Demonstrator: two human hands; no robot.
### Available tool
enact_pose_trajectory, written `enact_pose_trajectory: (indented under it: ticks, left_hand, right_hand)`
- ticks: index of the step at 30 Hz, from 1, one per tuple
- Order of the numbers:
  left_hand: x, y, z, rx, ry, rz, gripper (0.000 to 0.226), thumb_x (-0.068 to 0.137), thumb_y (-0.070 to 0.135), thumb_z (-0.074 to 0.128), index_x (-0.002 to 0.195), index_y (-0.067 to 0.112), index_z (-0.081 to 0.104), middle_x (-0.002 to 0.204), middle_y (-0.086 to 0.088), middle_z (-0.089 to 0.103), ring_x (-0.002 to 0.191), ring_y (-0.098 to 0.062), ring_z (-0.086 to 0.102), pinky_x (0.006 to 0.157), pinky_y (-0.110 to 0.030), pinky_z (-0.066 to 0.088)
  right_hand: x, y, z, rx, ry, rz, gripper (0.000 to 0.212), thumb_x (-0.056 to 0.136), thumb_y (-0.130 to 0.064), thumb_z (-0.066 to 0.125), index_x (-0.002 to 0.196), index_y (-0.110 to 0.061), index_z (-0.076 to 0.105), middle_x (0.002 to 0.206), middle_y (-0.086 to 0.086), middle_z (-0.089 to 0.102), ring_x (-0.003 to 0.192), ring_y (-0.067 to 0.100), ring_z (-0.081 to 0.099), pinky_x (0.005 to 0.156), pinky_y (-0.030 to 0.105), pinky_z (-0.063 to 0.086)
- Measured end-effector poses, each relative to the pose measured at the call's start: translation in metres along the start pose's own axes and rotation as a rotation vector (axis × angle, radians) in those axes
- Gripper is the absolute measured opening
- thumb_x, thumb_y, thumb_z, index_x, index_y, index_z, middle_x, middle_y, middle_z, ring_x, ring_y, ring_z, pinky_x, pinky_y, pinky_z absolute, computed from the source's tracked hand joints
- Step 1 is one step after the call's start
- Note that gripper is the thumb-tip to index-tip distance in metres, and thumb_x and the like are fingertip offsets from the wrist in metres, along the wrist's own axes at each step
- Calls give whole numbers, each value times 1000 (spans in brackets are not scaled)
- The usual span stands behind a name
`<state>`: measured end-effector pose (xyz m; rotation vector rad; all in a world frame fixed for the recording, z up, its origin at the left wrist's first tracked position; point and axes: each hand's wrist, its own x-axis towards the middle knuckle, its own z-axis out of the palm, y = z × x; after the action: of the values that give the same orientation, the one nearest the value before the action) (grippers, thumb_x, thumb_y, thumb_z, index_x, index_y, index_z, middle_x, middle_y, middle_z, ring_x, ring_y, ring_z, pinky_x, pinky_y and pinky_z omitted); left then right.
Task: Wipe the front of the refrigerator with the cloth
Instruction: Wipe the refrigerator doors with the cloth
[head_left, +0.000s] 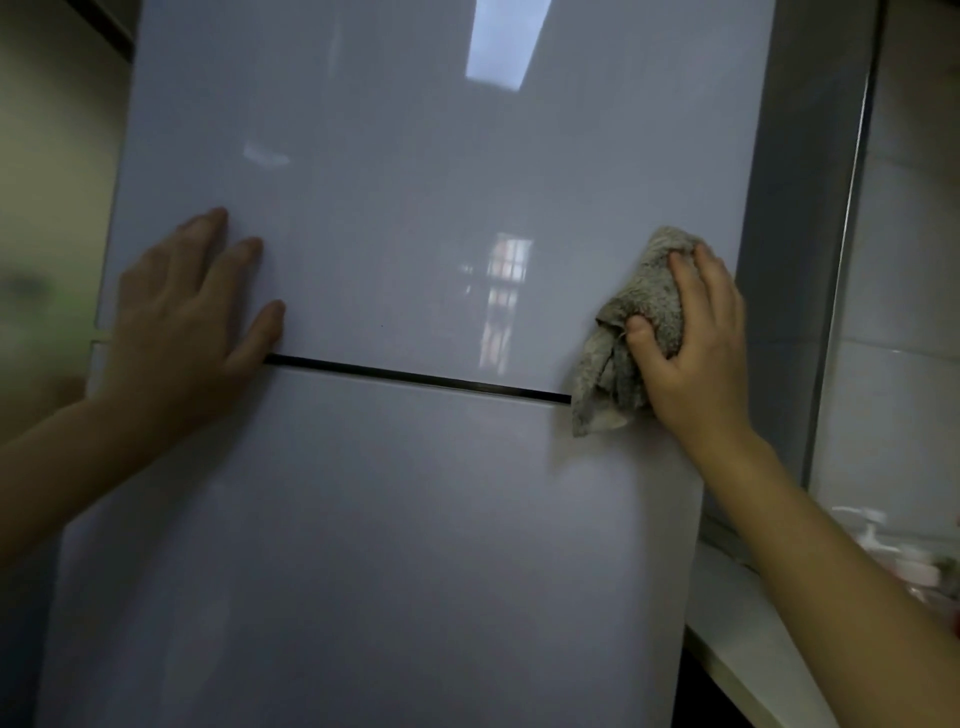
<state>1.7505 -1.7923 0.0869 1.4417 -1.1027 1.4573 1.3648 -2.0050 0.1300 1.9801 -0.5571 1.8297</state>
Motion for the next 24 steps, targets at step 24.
enact_pose_trajectory:
  ticks: [24]
  left_hand:
    - [-96,-44,-12,16,-75,66,59,103,42,38,146,2,48,160,-22,36,145,-42,39,114,-52,37]
  right_hand:
    - [-29,-187,107,53,-222,-559,72,88,-45,65,149,-9,49,160,14,40,152,32,32,124,52,26]
